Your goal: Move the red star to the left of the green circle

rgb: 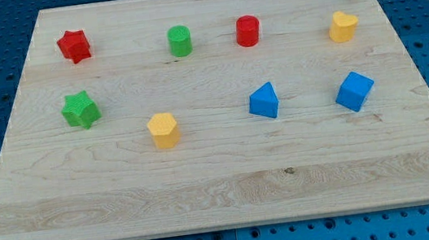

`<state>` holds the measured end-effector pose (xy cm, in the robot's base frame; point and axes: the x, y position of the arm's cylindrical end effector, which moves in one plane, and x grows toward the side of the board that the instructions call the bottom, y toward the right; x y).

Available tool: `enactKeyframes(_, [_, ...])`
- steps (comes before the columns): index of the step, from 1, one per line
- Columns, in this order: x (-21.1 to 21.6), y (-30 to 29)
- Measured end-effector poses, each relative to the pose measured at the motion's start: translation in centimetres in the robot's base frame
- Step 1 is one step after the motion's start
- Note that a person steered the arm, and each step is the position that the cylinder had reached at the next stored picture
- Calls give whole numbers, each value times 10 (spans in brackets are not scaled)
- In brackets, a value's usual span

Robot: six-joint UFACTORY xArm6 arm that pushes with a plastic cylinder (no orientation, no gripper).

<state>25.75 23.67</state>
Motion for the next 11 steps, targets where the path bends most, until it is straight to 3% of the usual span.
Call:
enactKeyframes(3, [6,-271])
enactKeyframes(6, [-8,-501])
enactKeyframes(9, [42,-525])
enactKeyframes(11, [73,-476])
